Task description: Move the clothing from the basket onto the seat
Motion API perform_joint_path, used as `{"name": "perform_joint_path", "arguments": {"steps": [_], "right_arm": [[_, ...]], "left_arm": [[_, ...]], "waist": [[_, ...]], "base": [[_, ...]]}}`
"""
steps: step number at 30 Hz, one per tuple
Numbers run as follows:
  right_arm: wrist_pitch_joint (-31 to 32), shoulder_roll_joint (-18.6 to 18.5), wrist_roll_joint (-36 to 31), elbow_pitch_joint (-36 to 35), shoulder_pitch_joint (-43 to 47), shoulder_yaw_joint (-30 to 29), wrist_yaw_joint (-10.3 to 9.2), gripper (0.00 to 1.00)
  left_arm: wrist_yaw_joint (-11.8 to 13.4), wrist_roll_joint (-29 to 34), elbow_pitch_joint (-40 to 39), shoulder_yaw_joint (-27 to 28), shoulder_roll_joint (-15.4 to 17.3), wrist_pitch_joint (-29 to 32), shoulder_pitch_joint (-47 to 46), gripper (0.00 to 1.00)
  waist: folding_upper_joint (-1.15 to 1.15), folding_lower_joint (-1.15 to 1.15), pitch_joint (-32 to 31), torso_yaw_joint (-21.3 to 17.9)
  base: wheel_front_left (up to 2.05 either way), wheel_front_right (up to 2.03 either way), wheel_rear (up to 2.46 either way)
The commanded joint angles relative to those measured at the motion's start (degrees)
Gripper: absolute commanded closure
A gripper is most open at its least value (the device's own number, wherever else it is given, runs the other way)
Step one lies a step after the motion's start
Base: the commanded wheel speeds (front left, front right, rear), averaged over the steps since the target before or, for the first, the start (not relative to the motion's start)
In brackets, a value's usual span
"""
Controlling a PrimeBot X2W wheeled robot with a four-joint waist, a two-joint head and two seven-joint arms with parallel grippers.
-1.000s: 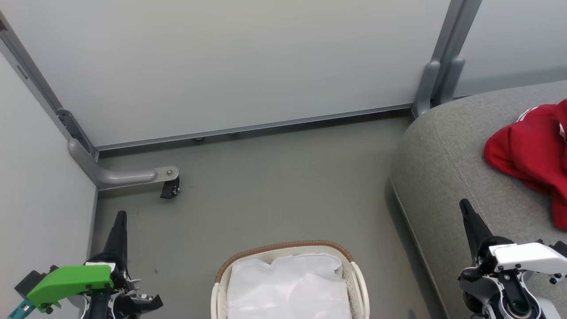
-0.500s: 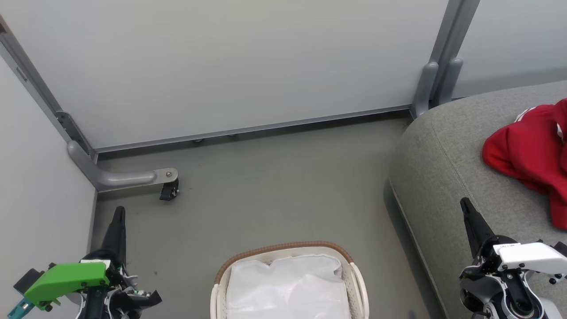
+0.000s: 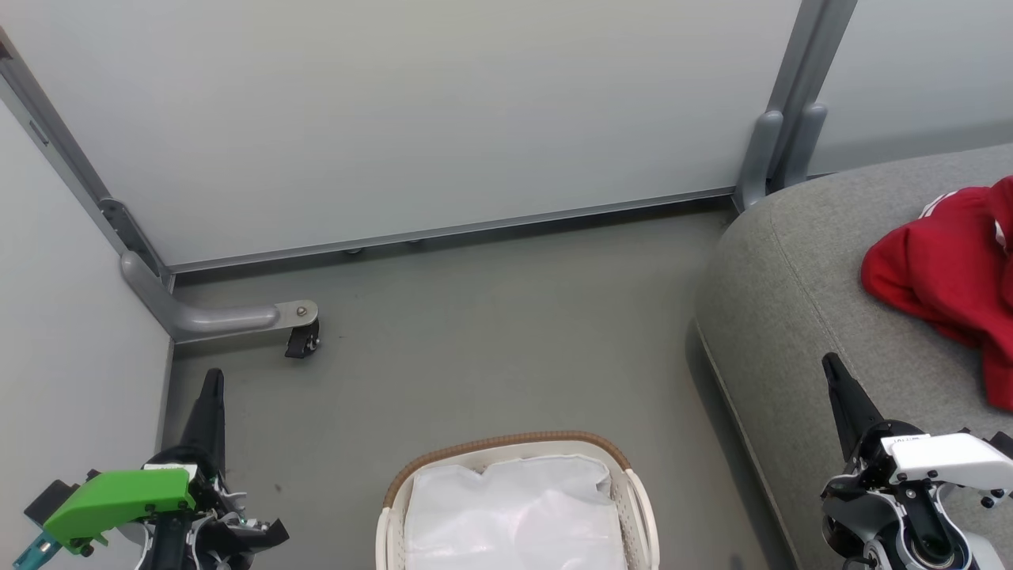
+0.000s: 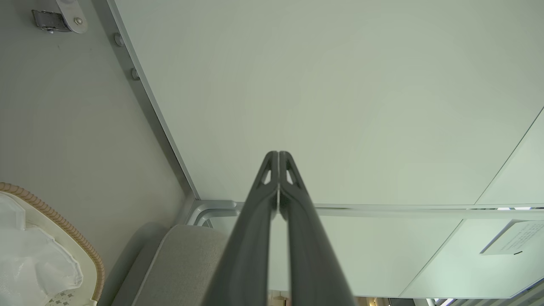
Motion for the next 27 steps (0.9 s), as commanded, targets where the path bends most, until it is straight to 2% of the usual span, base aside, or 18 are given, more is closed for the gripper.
{"name": "perform_joint_path", "arguments": {"steps": [1,27], "right_arm": [[0.08,-0.34,0.17,-0.18,-0.05,-0.12,-0.02,1.00],[0.07,-0.34,0.17,-0.18,-0.05,-0.11,-0.02,1.00]], "left_arm": [[-0.20,-0.16,-0.05,0.17,0.31,0.26,-0.57,1.00],[-0.20,-0.13,-0.05,0.18,0.29,0.25,-0.57,1.00]], "waist": [[0.00,0.00,0.00,0.00],[0.00,0.00,0.00,0.00]], "base": [[0.00,0.00,0.00],[0.00,0.00,0.00]]}}
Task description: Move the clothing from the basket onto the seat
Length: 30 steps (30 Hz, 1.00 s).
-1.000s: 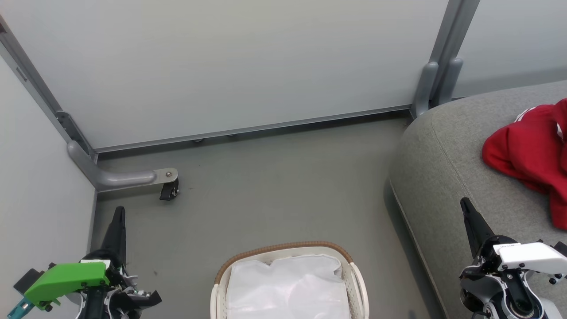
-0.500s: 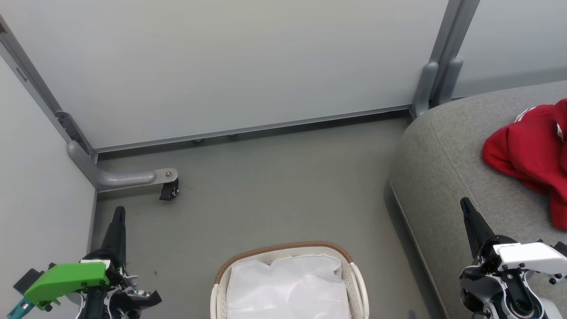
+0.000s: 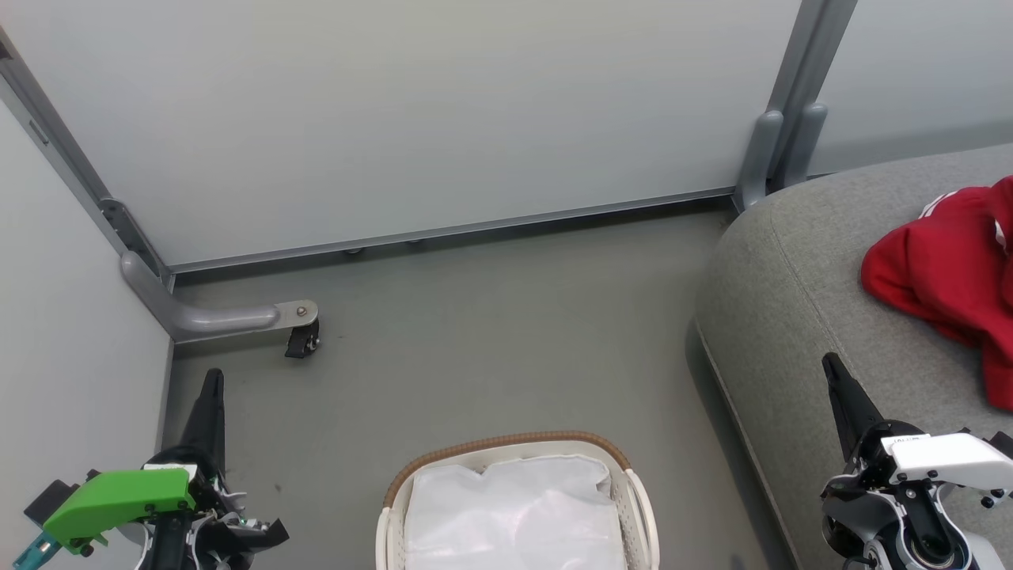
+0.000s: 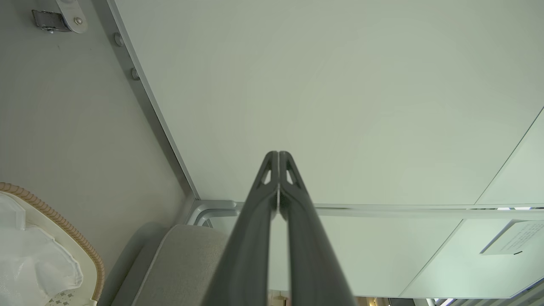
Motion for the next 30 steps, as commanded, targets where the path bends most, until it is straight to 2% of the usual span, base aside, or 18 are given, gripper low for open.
{"name": "perform_joint_path", "arguments": {"steps": [1,30], "right_arm": [[0.07,-0.34,0.18,-0.17,-0.05,-0.11,-0.02,1.00],[0.06,-0.34,0.18,-0.17,-0.05,-0.10,-0.02,1.00]], "left_arm": [[-0.20,-0.13,-0.05,0.16,0.29,0.23,-0.57,1.00],[-0.21,-0.11,-0.05,0.17,0.28,0.24,-0.57,1.00]], "waist": [[0.00,0.00,0.00,0.00],[0.00,0.00,0.00,0.00]], "base": [[0.00,0.00,0.00],[0.00,0.00,0.00]]}}
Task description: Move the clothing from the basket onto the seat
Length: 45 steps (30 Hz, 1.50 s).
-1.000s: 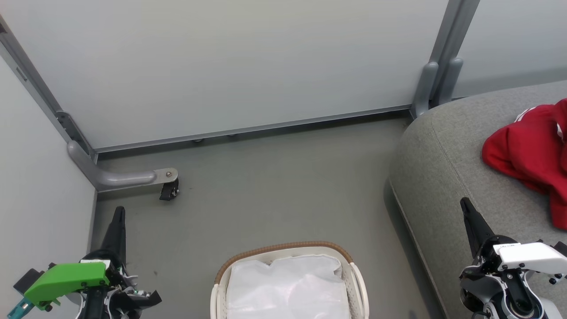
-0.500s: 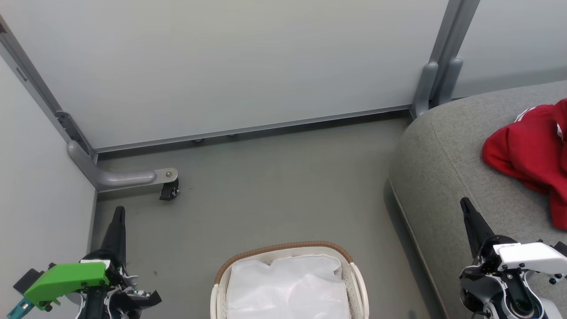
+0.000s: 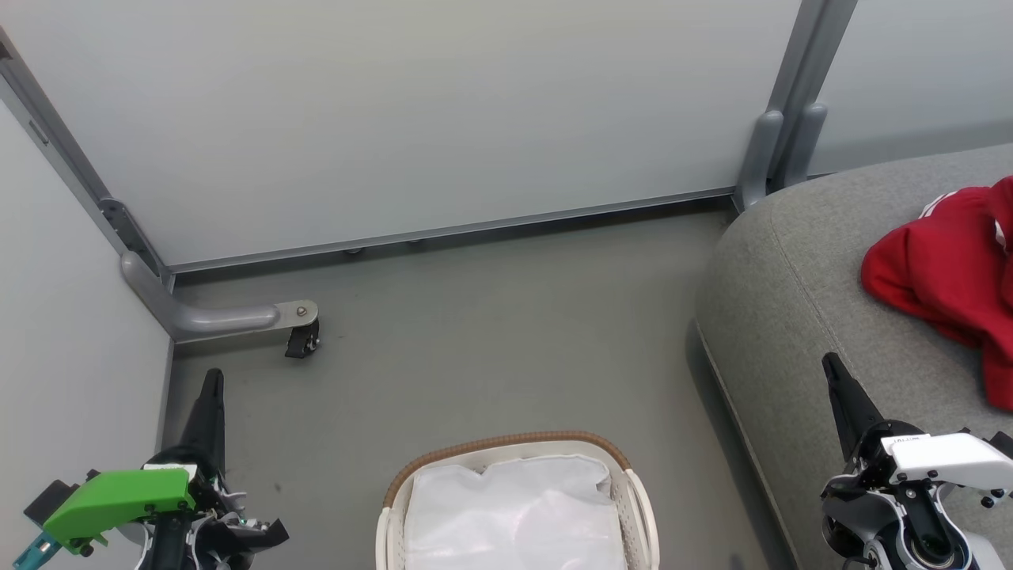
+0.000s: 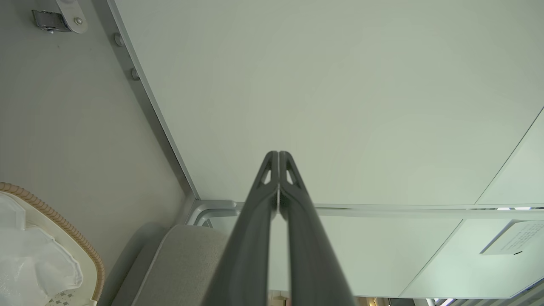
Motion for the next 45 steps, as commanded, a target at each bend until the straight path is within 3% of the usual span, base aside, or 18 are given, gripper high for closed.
{"name": "perform_joint_path", "arguments": {"steps": [1,45], "right_arm": [[0.06,-0.34,0.18,-0.17,-0.05,-0.10,-0.02,1.00],[0.05,-0.34,0.18,-0.18,-0.04,-0.09,-0.02,1.00]], "left_arm": [[-0.21,-0.11,-0.05,0.16,0.28,0.23,-0.57,1.00],[-0.21,-0.09,-0.05,0.17,0.27,0.24,-0.57,1.00]], "waist": [[0.00,0.00,0.00,0.00],[0.00,0.00,0.00,0.00]], "base": [[0.00,0.00,0.00],[0.00,0.00,0.00]]}}
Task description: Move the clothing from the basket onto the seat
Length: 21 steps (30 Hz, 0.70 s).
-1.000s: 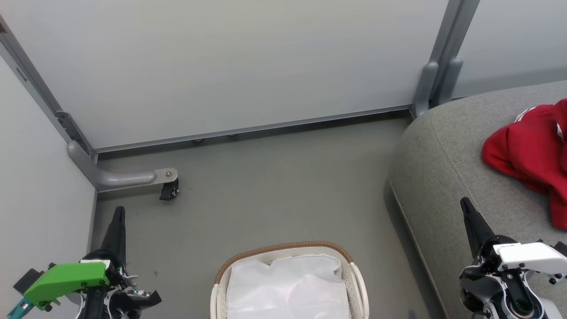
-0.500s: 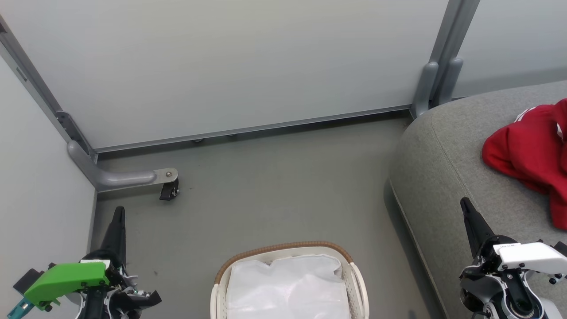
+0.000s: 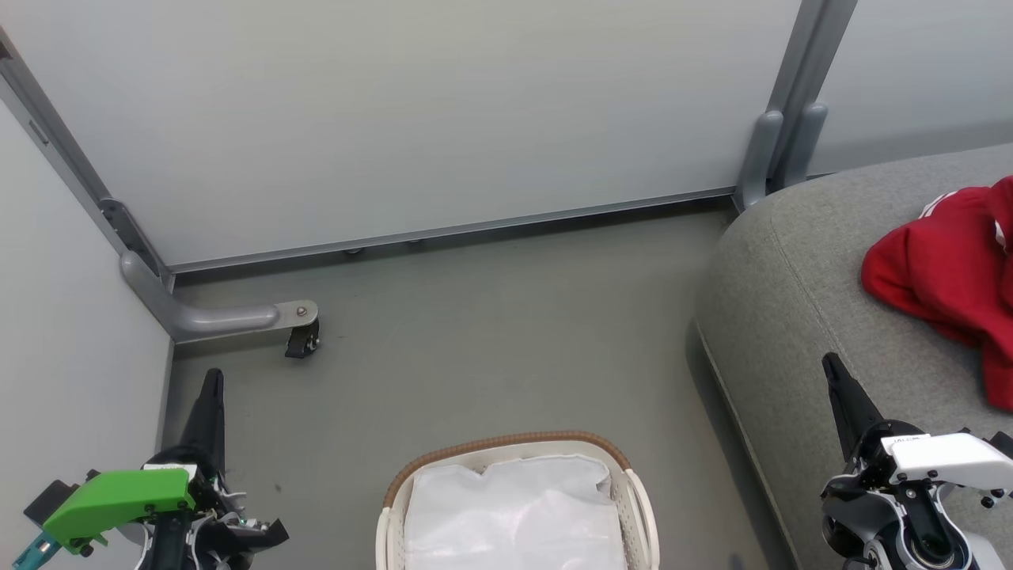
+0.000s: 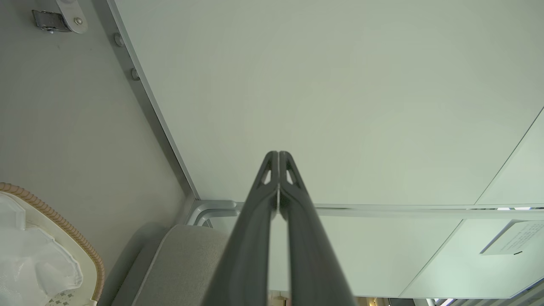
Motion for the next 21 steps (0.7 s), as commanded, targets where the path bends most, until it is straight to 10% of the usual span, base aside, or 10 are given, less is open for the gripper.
{"name": "perform_joint_path", "arguments": {"steps": [1,21], "right_arm": [[0.05,-0.34,0.18,-0.18,-0.04,-0.09,-0.02,1.00],[0.05,-0.34,0.19,-0.18,-0.04,-0.09,-0.02,1.00]], "left_arm": [[-0.21,-0.09,-0.05,0.16,0.27,0.24,-0.57,1.00],[-0.21,-0.09,-0.05,0.16,0.27,0.25,-0.57,1.00]], "waist": [[0.00,0.00,0.00,0.00],[0.00,0.00,0.00,0.00]], "base": [[0.00,0.00,0.00],[0.00,0.00,0.00]]}}
